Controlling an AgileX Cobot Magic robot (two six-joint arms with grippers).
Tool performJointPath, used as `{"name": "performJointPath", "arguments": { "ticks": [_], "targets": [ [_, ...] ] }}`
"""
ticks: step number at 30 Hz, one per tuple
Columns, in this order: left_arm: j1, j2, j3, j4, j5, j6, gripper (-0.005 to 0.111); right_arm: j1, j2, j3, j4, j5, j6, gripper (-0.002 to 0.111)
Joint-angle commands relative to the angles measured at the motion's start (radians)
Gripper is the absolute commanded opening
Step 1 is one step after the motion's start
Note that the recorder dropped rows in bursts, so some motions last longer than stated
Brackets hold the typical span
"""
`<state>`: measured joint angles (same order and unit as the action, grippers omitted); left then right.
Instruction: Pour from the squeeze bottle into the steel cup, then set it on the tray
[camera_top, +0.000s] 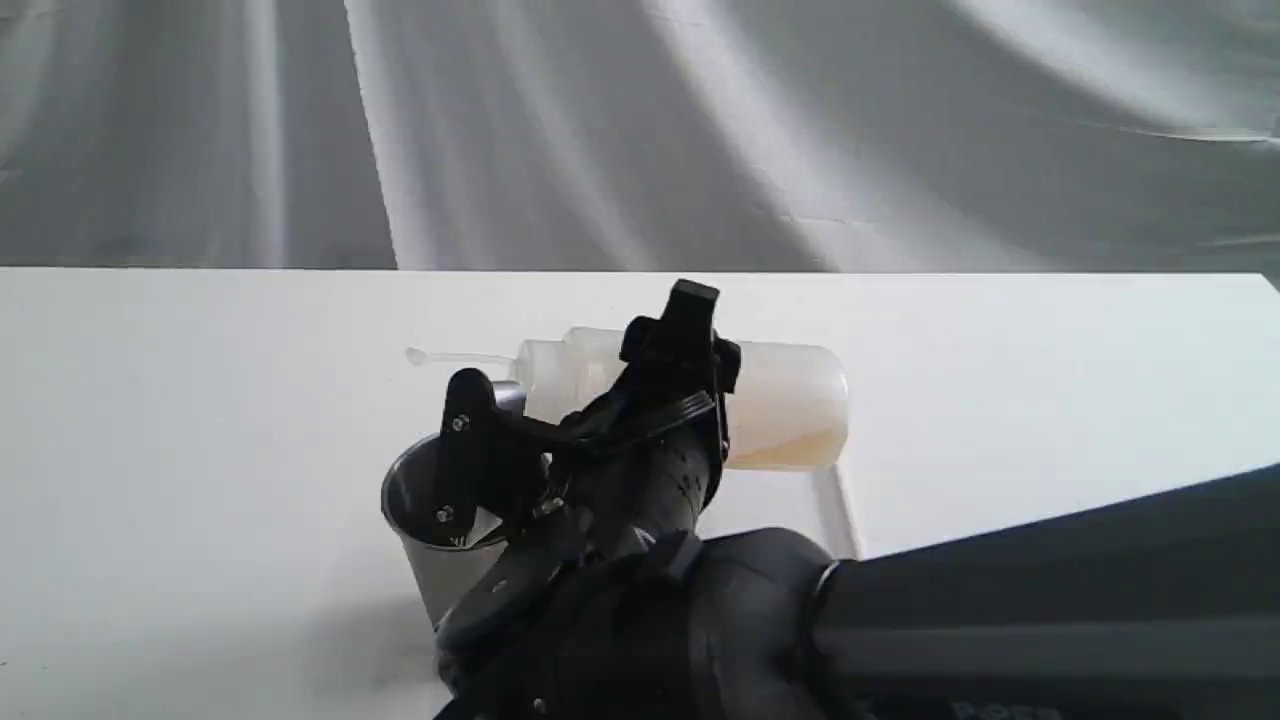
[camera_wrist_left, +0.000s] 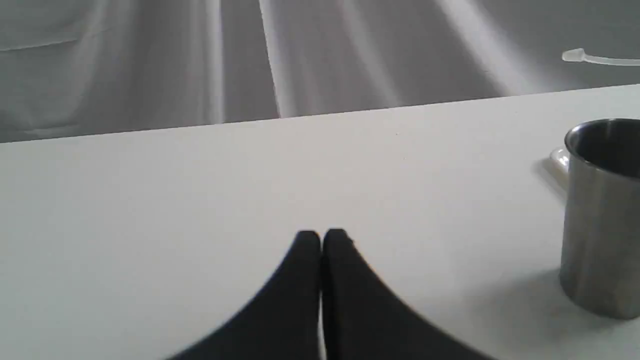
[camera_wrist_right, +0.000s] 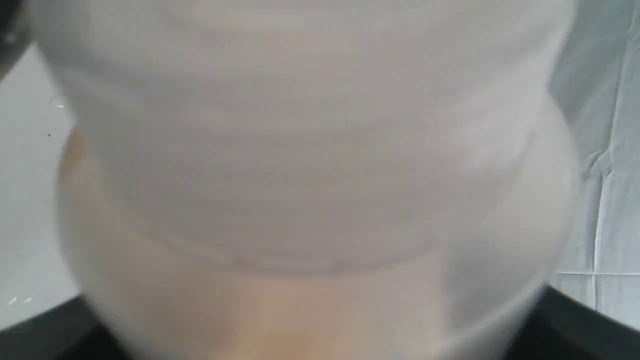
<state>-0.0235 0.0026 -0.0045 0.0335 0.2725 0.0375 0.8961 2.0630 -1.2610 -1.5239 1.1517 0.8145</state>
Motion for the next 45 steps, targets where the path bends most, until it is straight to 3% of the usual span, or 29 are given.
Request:
{"name": "performJointPath", "arguments": {
  "ticks": [1, 13, 22, 35, 45],
  "targets": [
    [0.002, -0.003, 0.004, -0.001, -0.007, -0.005, 0.0, 0.002, -0.008, -0.003, -0.031, 0.036, -0.002, 0.02],
    [0.002, -0.003, 0.004, -0.001, -0.007, -0.003, 0.0, 0.002, -0.01, -0.005, -0.045, 0.036, 0.0, 0.02],
    [0.002, -0.003, 0.004, -0.001, -0.007, -0.005, 0.0, 0.002, -0.013, -0.064, -0.101, 0.069, -0.117, 0.02],
    [0.002, -0.003, 0.004, -0.001, -0.007, -0.003, 0.0, 0.002, -0.013, -0.09, -0.124, 0.069, -0.466, 0.02],
    [0.002, -0.003, 0.004, -0.001, -0.007, -0.003, 0.0, 0.002, -0.013, -0.09, -0.124, 0.069, -0.605, 0.02]
  ]
}}
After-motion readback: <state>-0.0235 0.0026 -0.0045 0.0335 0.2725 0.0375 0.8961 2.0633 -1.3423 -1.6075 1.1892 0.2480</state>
